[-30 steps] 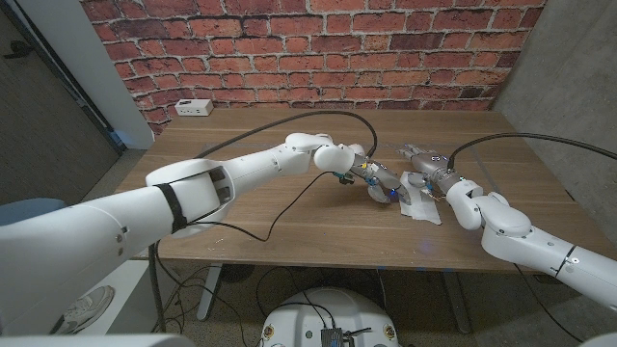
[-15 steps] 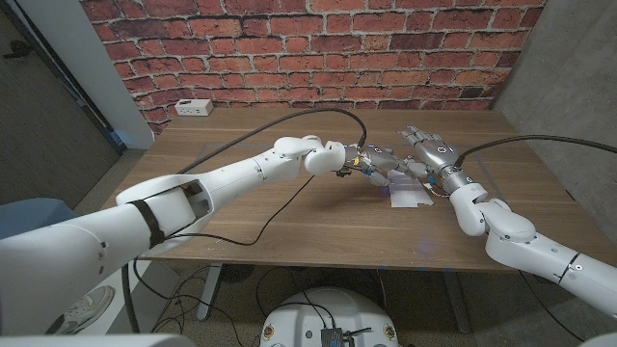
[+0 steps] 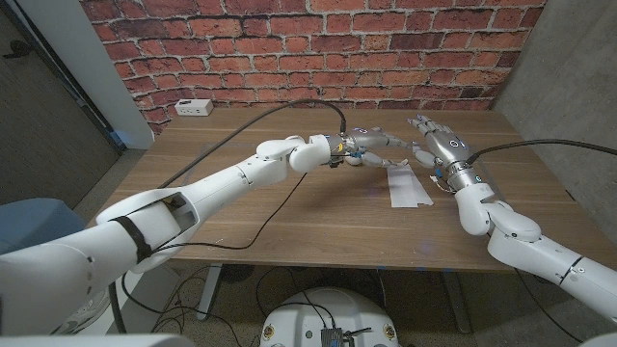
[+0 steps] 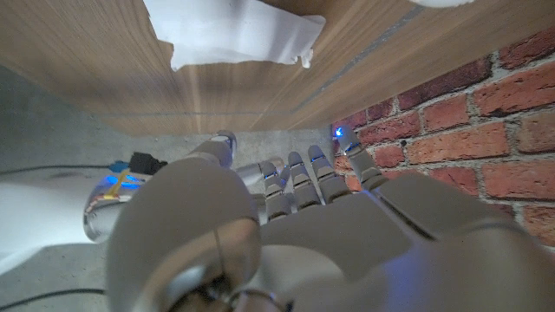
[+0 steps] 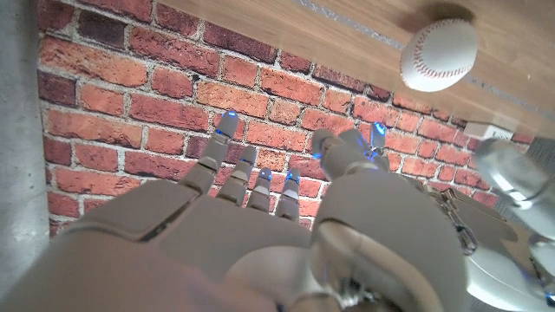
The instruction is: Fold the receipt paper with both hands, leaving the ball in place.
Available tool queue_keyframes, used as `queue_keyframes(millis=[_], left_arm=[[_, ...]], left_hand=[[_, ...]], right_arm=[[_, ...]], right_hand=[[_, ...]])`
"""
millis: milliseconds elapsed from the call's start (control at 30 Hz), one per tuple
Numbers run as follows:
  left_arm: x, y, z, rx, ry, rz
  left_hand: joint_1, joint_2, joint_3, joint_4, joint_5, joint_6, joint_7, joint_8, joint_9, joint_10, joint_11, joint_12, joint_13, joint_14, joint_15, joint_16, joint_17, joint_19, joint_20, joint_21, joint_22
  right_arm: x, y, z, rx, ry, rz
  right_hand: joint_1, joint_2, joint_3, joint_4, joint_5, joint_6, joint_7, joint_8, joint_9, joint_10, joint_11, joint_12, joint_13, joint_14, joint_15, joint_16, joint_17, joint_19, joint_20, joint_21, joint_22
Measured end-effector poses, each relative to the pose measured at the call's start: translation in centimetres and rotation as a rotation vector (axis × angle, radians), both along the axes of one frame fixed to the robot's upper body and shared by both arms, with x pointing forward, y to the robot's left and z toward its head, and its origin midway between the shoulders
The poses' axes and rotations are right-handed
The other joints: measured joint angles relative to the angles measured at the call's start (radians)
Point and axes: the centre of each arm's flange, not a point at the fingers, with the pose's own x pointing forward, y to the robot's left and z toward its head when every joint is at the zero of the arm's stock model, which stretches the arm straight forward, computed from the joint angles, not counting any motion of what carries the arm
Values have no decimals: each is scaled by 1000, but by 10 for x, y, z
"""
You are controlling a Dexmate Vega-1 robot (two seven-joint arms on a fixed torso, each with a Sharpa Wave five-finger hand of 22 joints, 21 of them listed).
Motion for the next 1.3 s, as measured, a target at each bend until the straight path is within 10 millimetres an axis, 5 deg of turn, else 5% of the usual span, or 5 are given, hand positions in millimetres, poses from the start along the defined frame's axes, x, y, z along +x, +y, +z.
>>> queue_keyframes(millis=[467,533,833,867,1300], left_arm=[[6,46,17,-326,180,-57],[13,76,19,-425,219,-48],[13,97,26,-559,335,-130],[26,126,23,-626,360,-97],[33,163,27,-773,499,-204]], left_hand=[[-65,-12,-27,11,0,-36,42,-4,-2,-29,32,-9,-3,-9,19,-11,-4,11,-11,-21,0],[-77,-10,-28,11,0,-51,58,-4,-2,-36,32,-13,-3,-20,17,-16,-5,14,-19,-25,0],[-141,54,-31,44,-8,-69,116,-4,-7,-89,37,-24,-12,-71,27,-24,-2,12,-34,-55,-2],[-149,62,-29,48,-8,-70,120,-4,-7,-91,37,-24,-15,-74,30,-24,-2,12,-34,-59,-4],[-189,89,-32,87,-8,-75,125,-4,-7,-102,27,-24,-21,-88,20,-24,-2,10,-57,-75,-5]], right_arm=[[-8,-18,10,227,-78,125],[-14,-10,14,337,-90,277],[-16,-12,19,560,-70,498],[-15,-13,18,567,-72,496],[-9,-21,18,774,-55,643]], right_hand=[[-106,8,-69,49,0,56,21,0,0,73,41,8,0,35,1,23,-3,35,-50,-22,5],[-119,5,-76,57,0,60,25,0,0,76,45,8,0,35,1,23,-7,39,-54,-22,5],[-181,-3,-113,85,0,81,46,0,0,80,48,8,1,48,13,23,-12,48,-62,-38,3],[-192,-3,-118,91,0,83,47,0,0,80,48,8,2,48,13,23,-13,48,-62,-38,2],[-273,-13,-160,133,9,106,89,0,0,144,112,8,2,72,33,23,-42,95,-62,-65,2]])
